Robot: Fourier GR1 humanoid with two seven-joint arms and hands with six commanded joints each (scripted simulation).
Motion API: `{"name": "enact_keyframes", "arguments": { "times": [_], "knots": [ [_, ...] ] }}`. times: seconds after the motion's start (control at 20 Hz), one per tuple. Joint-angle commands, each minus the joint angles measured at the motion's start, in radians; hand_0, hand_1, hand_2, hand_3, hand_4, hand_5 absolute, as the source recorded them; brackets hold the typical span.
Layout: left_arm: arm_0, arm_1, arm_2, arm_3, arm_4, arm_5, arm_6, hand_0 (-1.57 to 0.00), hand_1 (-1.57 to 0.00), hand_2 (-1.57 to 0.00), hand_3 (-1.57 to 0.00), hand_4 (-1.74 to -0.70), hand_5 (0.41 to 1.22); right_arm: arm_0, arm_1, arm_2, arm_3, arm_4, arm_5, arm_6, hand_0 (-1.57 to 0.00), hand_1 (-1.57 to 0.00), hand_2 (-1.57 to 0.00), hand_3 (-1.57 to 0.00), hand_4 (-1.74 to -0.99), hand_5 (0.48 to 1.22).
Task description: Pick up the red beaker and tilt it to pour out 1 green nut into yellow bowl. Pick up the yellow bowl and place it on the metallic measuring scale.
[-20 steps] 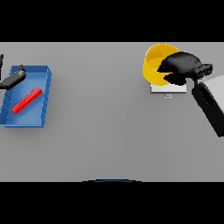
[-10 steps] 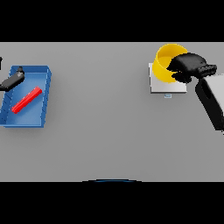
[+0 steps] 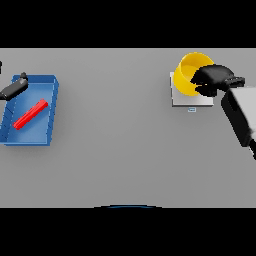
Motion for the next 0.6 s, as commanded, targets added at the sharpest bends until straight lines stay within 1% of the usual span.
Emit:
{"name": "enact_keyframes", "arguments": {
  "times": [0.0, 0.05, 0.1, 0.15, 0.2, 0.25, 0.3, 0.35, 0.4, 0.55],
  "knots": [
    [0.006, -0.002, 0.001, -0.002, 0.006, -0.003, -0.008, 0.00, 0.00, 0.00, 0.00, -0.81, 0.740, 0.004, 0.006, 0.000, 0.005, -0.006, 0.009, 0.016, -1.54, -1.41, -1.57, -1.17, -1.728, 1.221],
    [0.009, -0.006, -0.003, -0.011, 0.004, 0.004, -0.004, 0.00, 0.00, 0.00, 0.00, -0.81, 0.745, -0.001, 0.017, -0.002, 0.009, -0.012, 0.017, 0.035, -1.54, -1.44, -1.50, -1.02, -1.659, 1.221],
    [-0.009, -0.016, -0.007, 0.003, 0.002, -0.006, 0.005, 0.00, 0.00, 0.00, 0.00, -0.81, 0.745, -0.006, 0.022, -0.005, 0.021, -0.016, 0.020, 0.038, -1.52, -1.35, -1.35, -0.91, -1.596, 1.134],
    [-0.010, -0.019, -0.013, 0.001, -0.003, -0.003, 0.016, 0.00, 0.00, 0.00, 0.00, -0.81, 0.744, -0.019, 0.017, -0.011, 0.035, -0.019, 0.026, 0.031, -1.22, -1.08, -1.13, -0.82, -1.548, 1.053],
    [-0.009, -0.024, -0.012, 0.007, -0.002, -0.002, 0.010, 0.00, 0.00, 0.00, 0.00, -0.81, 0.744, -0.014, 0.013, -0.008, 0.038, -0.018, 0.025, 0.016, -0.98, -0.87, -0.95, -0.76, -1.504, 0.983],
    [-0.004, -0.023, -0.011, 0.009, 0.000, -0.001, 0.009, 0.00, 0.00, 0.00, 0.00, -0.81, 0.745, -0.014, 0.014, -0.008, 0.040, -0.018, 0.031, 0.022, -0.78, -0.69, -0.81, -0.71, -1.470, 0.928],
    [-0.010, -0.025, -0.012, 0.022, -0.005, -0.007, 0.006, 0.00, 0.00, 0.00, 0.00, -0.81, 0.742, -0.013, 0.017, -0.004, 0.046, -0.015, 0.036, 0.022, -0.62, -0.55, -0.69, -0.67, -1.444, 0.887],
    [-0.017, -0.032, -0.013, 0.036, -0.009, -0.009, 0.002, 0.00, 0.00, 0.00, 0.00, -0.81, 0.740, -0.017, 0.019, -0.005, 0.054, -0.017, 0.041, 0.018, -0.50, -0.44, -0.60, -0.64, -1.425, 0.851],
    [-0.011, -0.021, -0.011, 0.025, -0.006, -0.012, -0.002, 0.00, 0.00, 0.00, 0.00, -0.81, 0.738, -0.021, 0.015, -0.003, 0.068, -0.011, 0.035, 0.001, -0.40, -0.35, -0.52, -0.60, -1.410, 0.821],
    [-0.016, -0.037, -0.011, 0.038, -0.008, -0.004, -0.008, 0.00, 0.00, 0.00, 0.00, -0.81, 0.737, -0.029, 0.026, 0.009, 0.083, -0.002, 0.044, -0.014, -0.20, -0.18, -0.34, -0.51, -1.372, 0.766]
  ]
}}
